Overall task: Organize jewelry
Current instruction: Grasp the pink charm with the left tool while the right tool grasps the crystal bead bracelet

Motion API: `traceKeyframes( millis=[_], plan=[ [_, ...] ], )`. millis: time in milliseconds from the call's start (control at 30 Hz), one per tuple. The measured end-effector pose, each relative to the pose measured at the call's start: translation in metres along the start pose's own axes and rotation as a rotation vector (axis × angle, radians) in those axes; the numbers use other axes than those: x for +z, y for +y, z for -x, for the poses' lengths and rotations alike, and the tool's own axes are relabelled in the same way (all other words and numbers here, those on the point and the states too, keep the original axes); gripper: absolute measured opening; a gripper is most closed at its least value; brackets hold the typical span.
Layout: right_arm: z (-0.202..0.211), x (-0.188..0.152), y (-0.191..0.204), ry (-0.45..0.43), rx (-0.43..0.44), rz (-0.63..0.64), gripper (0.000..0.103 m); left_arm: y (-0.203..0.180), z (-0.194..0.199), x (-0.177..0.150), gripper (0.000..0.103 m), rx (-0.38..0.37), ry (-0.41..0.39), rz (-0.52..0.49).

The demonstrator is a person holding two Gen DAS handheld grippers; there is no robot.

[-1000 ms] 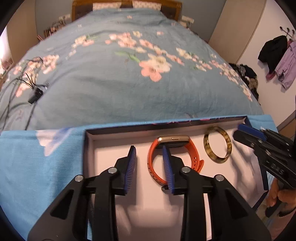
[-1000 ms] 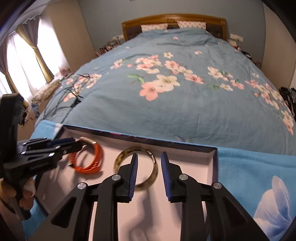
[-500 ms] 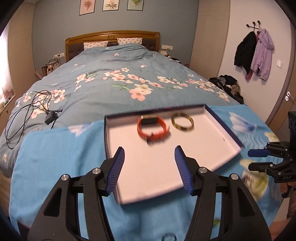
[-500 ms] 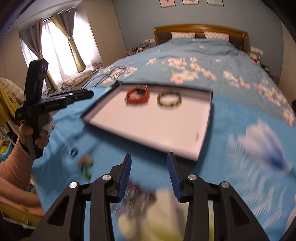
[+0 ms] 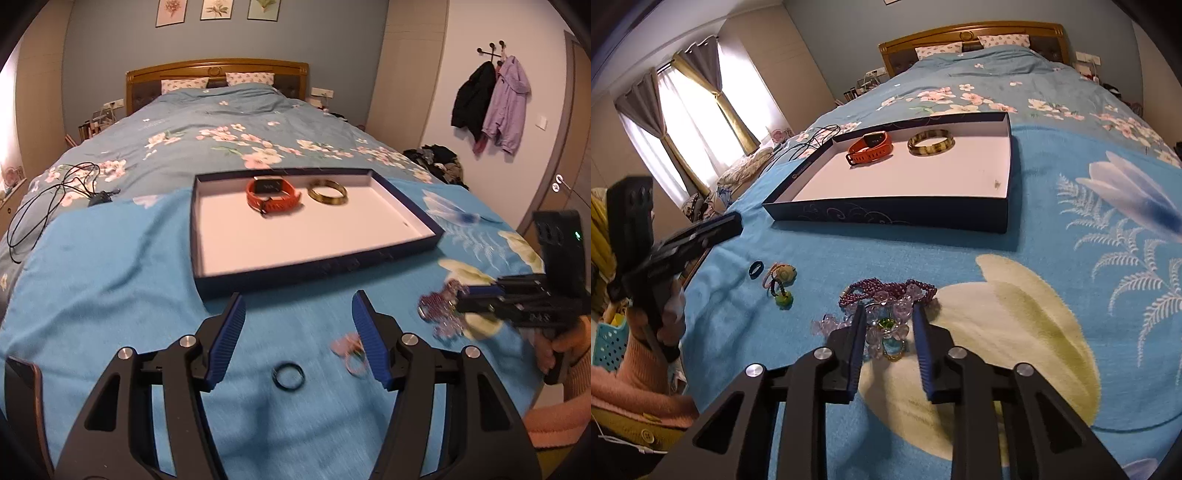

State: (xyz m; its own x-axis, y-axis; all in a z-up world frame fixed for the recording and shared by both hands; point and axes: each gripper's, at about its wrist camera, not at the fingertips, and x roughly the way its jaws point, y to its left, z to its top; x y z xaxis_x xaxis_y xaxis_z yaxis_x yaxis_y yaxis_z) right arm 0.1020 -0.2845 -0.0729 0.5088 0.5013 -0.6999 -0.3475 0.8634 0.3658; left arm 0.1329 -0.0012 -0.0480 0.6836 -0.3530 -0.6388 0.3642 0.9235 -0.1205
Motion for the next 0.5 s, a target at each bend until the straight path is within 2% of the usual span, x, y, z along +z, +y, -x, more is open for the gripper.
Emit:
traceKeyframes(
  millis=[267,500],
  plan=[
    [0.005,-0.001,0.002,-0.032,0.014,-0.019,0.021,-0.010,-0.001,-0.018,0.060,-0.026,0.039,-0.021],
    [0.020,0.007,0.013,-0.079,0.031,0.008,0.021,-0.022,-0.006,-0.025,0.060,-0.054,0.067,-0.078]
  ],
)
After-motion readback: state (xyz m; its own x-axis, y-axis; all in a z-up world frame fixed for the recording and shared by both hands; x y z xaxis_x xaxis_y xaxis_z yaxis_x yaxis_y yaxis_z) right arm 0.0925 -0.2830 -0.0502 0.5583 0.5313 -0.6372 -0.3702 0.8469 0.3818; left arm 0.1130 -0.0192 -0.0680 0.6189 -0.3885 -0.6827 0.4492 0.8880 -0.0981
